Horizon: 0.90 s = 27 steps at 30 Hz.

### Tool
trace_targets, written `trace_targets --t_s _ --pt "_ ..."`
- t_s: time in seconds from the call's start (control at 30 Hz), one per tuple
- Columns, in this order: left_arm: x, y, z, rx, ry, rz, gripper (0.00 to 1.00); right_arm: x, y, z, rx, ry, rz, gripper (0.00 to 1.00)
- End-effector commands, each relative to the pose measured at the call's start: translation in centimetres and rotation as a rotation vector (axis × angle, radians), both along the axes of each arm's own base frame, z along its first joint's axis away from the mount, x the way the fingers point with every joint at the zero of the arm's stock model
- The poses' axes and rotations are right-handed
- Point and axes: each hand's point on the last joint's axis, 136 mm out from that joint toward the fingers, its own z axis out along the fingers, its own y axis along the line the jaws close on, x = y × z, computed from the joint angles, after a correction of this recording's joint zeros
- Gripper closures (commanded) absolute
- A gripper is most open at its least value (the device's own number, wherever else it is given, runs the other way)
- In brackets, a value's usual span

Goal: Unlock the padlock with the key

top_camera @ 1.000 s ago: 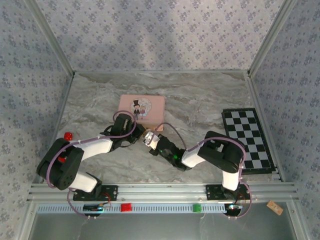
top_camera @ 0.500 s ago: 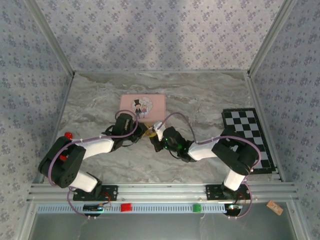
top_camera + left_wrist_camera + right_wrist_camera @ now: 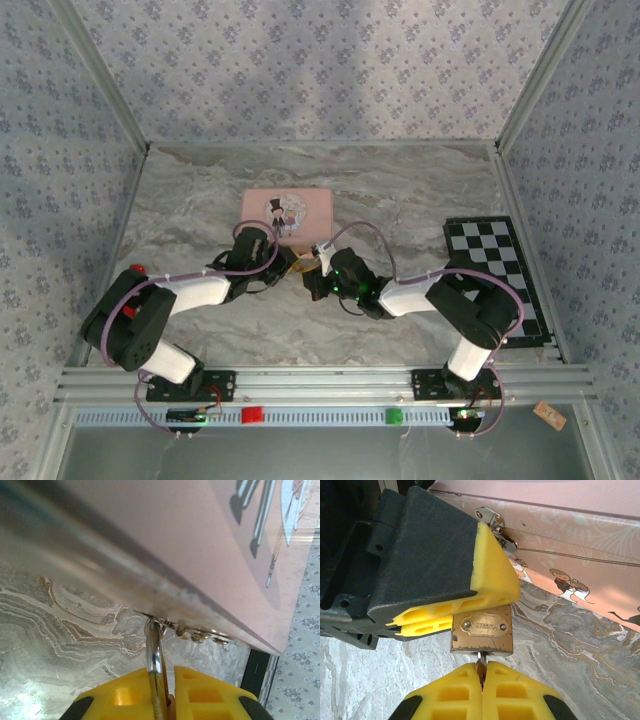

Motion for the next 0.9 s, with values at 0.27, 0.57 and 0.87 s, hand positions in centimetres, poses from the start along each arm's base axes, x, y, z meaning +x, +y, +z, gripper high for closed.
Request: trace_targets --t_s 0.27,0.57,0.87 --pt "1.0 -1.5 2.4 -0.058 -0.059 -0.047 0.59 0.5 -2.2 -1.7 -0.063 0.052 -0.094 1.0" --pt "0.9 -0.7 2.1 -0.031 -0.057 -0.027 0.52 0.1 -2.7 -1.8 -0.055 0.067 -0.103 1.0" --pt "0.9 1.1 1.4 0.024 -0.055 0.0 0.48 0.1 -3.0 -1.6 -0.038 0.081 -0.124 1.0"
